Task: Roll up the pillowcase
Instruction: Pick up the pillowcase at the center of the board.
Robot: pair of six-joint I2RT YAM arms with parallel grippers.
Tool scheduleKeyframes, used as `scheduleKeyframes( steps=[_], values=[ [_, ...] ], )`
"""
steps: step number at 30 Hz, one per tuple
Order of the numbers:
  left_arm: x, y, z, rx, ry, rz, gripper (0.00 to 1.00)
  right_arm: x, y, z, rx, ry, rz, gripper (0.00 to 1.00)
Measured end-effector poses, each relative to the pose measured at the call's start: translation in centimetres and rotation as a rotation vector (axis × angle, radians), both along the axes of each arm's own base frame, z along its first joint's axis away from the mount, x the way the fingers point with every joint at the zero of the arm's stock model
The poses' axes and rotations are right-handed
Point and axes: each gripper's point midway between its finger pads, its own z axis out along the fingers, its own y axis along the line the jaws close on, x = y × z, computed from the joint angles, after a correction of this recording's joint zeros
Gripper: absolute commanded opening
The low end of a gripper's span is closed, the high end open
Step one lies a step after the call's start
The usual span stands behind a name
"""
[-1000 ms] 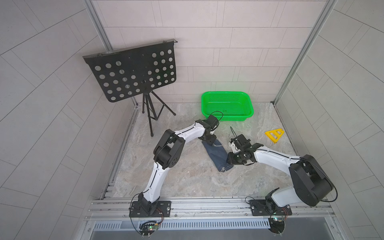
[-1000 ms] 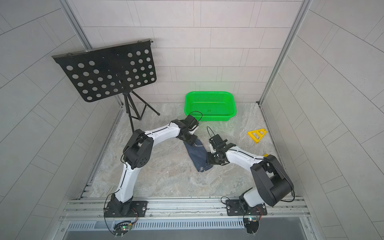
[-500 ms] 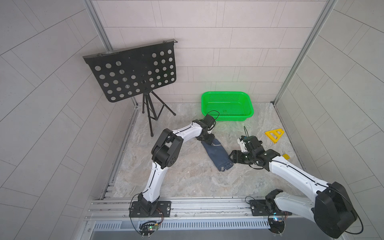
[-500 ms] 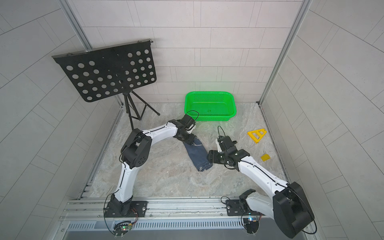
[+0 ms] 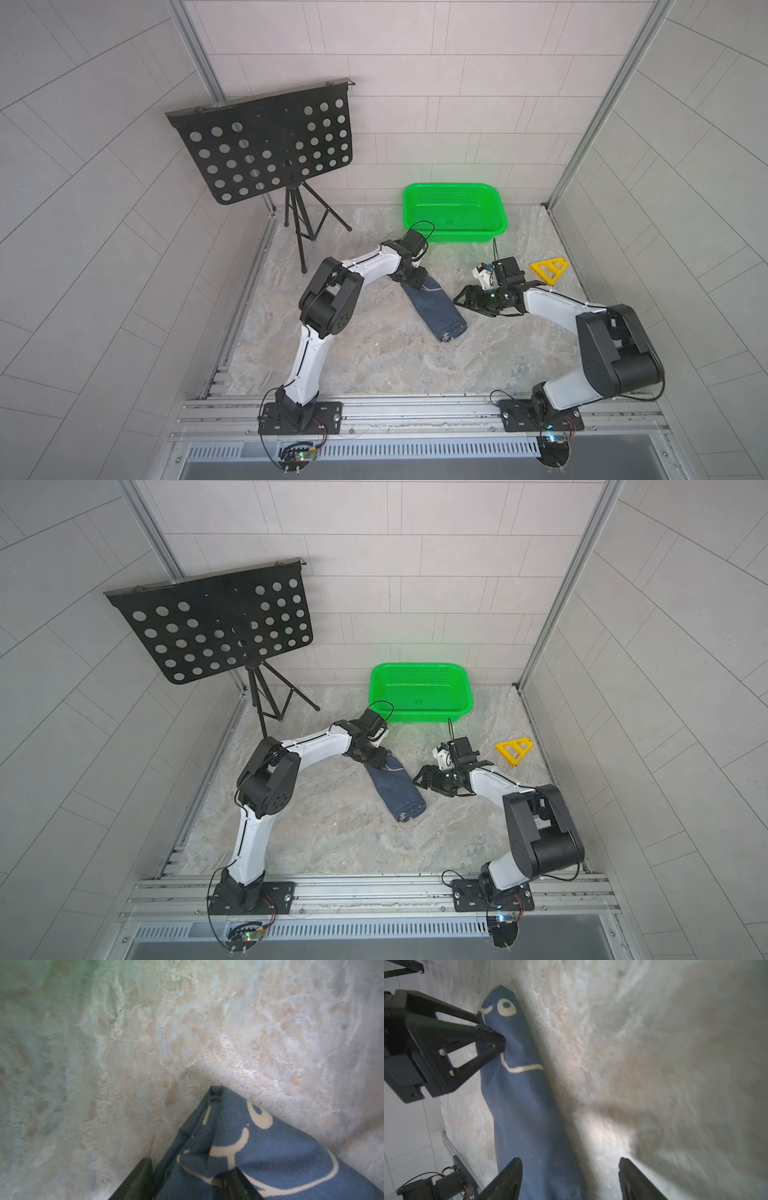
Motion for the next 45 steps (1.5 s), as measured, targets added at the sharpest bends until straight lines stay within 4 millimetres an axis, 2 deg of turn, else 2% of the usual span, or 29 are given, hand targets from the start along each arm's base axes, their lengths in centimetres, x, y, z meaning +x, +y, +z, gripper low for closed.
scheduleKeyframes(
  steps=[3, 8, 14, 17, 20, 26, 30, 32, 37, 40, 41, 43, 45],
  values=[
    [0.0, -0.1, 0.0, -0.004, 0.001, -0.005, 0.59, 1.2, 1.4, -0.6, 0.056, 0.024, 0.052, 0.74],
    [-0.1, -0.3, 0.1, -0.014, 0.003, -0.02, 0.59, 3.4, 3.9, -0.5, 0.124, 0.021, 0.148, 0.72],
    [-0.3, -0.6, 0.1, -0.029, 0.01, -0.037, 0.59, 3.1, 6.4, -0.7, 0.204, 0.042, 0.243, 0.65],
    [-0.4, -0.6, 0.1, -0.034, 0.013, -0.047, 0.59, 2.8, 7.0, -0.7, 0.235, 0.05, 0.262, 0.58],
    [-0.4, -0.6, 0.1, -0.039, 0.015, -0.053, 0.59, 2.4, 7.5, -0.9, 0.258, 0.058, 0.26, 0.48],
    [-0.4, -0.6, 0.1, -0.041, 0.016, -0.057, 0.59, 2.3, 7.8, -1.5, 0.298, 0.071, 0.206, 0.32],
    [-0.4, -0.6, 0.1, -0.041, 0.016, -0.057, 0.61, 2.6, 8.1, -1.5, 0.326, 0.069, 0.181, 0.1],
    [-0.4, -0.6, 0.2, -0.045, 0.017, -0.057, 0.62, 2.7, 8.2, -1.4, 0.349, 0.068, 0.164, 0.02],
    [-0.2, -0.5, 0.9, -0.054, 0.034, -0.045, 0.69, 3.0, 8.2, -0.8, 0.384, 0.072, 0.125, 0.0],
    [0.4, -0.6, 2.9, -0.074, 0.025, -0.033, 0.75, 3.4, 7.5, 0.6, 0.396, 0.043, 0.091, 0.0],
    [0.8, -0.6, 4.1, -0.088, 0.012, -0.025, 0.77, 3.8, 7.0, 1.5, 0.4, 0.022, 0.073, 0.0],
    [1.6, -0.6, 7.0, -0.126, -0.031, -0.01, 0.8, 4.6, 6.0, 3.4, 0.411, -0.025, 0.035, 0.0],
    [2.2, -0.4, 10.9, -0.17, -0.09, 0.003, 0.82, 5.9, 4.6, 5.9, 0.42, -0.095, -0.013, 0.0]
  ],
)
